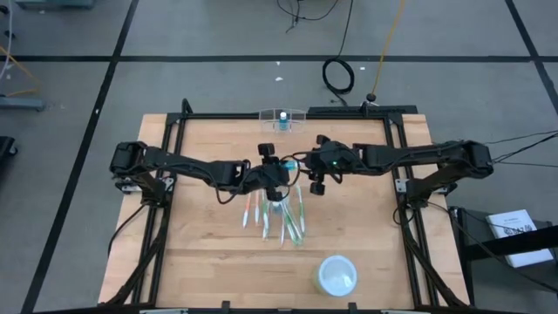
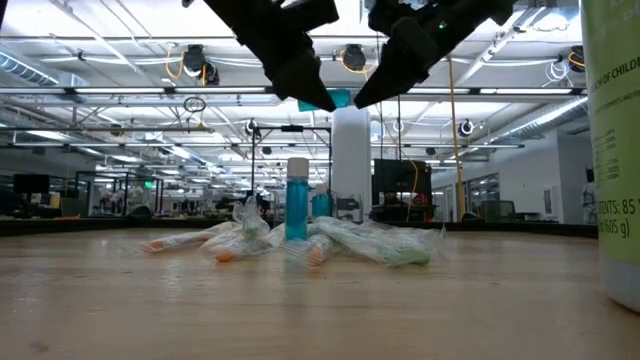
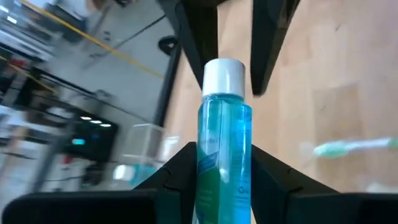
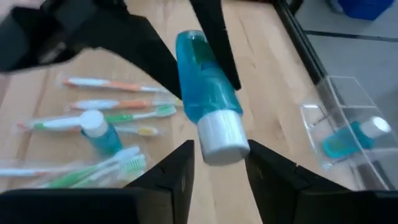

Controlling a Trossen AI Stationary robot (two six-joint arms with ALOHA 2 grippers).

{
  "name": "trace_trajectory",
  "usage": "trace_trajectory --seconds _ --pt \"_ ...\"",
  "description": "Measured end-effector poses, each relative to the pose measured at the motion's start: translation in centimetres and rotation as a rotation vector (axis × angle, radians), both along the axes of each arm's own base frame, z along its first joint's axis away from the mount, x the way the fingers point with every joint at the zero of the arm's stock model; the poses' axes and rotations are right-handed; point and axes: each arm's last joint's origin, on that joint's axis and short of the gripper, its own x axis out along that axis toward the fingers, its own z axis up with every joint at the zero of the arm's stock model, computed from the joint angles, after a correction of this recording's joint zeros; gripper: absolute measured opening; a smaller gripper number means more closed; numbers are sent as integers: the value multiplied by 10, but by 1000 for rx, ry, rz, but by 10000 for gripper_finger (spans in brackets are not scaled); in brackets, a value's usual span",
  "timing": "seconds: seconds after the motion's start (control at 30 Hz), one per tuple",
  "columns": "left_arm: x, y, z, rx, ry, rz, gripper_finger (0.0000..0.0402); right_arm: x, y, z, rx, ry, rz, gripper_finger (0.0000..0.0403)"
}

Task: Pick & Place toothbrushing station
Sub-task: Put the blue mouthwash into the transparent organizer

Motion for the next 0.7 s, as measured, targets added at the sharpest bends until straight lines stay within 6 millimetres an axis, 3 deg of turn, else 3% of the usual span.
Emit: trace_trajectory --seconds 0.27,0.4,0.6,0.7 --pt "2 33 -8 -263 -82 -97 112 -37 -4 25 -171 45 -172 155" --pt "3 52 -14 -381 -211 -214 112 -49 -12 26 -185 82 -277 154" --pt "-5 73 -21 -467 -484 -358 112 -50 -26 -4 -149 54 -262 158" --pt "-13 83 -23 -480 -594 -384 112 -47 -34 -14 -164 -63 -244 162"
